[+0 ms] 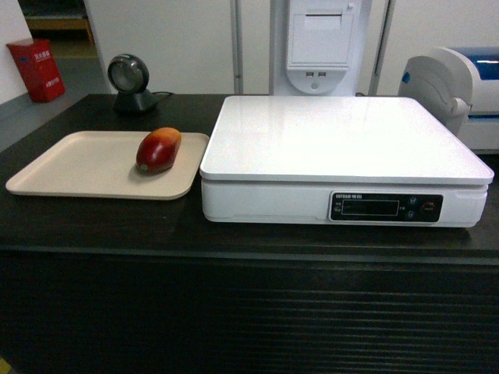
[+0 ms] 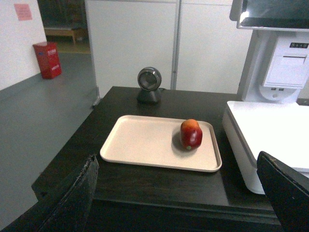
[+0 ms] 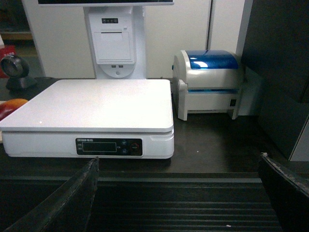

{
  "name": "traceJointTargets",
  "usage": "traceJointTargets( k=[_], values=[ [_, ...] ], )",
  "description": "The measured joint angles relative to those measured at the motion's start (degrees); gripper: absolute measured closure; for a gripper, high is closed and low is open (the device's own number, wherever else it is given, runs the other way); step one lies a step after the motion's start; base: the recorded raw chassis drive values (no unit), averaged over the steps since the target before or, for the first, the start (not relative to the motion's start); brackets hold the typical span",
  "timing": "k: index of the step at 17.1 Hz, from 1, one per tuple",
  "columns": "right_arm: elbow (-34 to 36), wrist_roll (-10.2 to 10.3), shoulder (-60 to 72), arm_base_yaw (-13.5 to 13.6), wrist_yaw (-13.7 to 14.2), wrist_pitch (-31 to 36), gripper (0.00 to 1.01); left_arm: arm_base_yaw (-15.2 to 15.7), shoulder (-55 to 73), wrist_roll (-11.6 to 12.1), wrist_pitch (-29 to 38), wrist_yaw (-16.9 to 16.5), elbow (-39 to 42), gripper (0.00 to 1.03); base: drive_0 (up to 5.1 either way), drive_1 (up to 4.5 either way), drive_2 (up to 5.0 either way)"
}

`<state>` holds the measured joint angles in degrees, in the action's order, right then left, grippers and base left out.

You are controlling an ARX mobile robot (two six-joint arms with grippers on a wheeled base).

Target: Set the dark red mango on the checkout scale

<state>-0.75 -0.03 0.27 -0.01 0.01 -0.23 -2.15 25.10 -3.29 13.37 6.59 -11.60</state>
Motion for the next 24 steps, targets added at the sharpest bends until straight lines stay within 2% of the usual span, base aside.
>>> traceJointTargets(
  k=[2, 3, 4, 6, 10, 12, 16, 20, 24],
  values=[
    [0.0, 0.0, 0.0, 0.0, 0.0, 0.0, 0.03, 6.1, 16.3, 2.6, 13.2, -9.5, -4.8, 0.05, 0.0, 0.00, 0.0],
    [0.0, 0.0, 0.0, 0.0, 0.0, 0.0, 0.03, 6.8, 26.4, 4.2, 19.5, -12.6, -9.2, 0.05, 0.0, 0.00, 0.0],
    [0.0, 0.0, 0.0, 0.0, 0.0, 0.0, 0.03, 6.1, 35.1, 5.9, 22.7, -14.8, -13.5, 0.05, 0.0, 0.00, 0.0],
    [0.0, 0.0, 0.0, 0.0, 0.0, 0.0, 0.03, 3.4, 54.0, 7.4, 23.0, -18.0, -24.3, 0.05, 0.0, 0.00, 0.0],
    [0.0, 0.0, 0.0, 0.0, 0.0, 0.0, 0.03, 0.2, 79.6, 9.9, 15.3, -18.6, -46.8, 0.05, 0.0, 0.00, 0.0],
    [0.0, 0.0, 0.0, 0.0, 0.0, 0.0, 0.03, -0.3, 87.9, 10.9, 10.6, -18.4, -56.3, 0.05, 0.0, 0.00, 0.0],
    [0.0, 0.0, 0.0, 0.0, 0.0, 0.0, 0.03, -0.5, 99.1, 11.1, 0.5, -18.1, -73.5, 0.05, 0.0, 0.00, 0.0],
    [0.0, 0.0, 0.0, 0.0, 0.0, 0.0, 0.03, -1.5, 107.3, 11.5, -8.2, -17.1, -84.7, 0.05, 0.0, 0.00, 0.0],
    [0.0, 0.0, 0.0, 0.0, 0.0, 0.0, 0.03, -2.2, 111.3, 14.3, -13.4, -13.0, -89.8, 0.05, 0.0, 0.00, 0.0]
  ],
)
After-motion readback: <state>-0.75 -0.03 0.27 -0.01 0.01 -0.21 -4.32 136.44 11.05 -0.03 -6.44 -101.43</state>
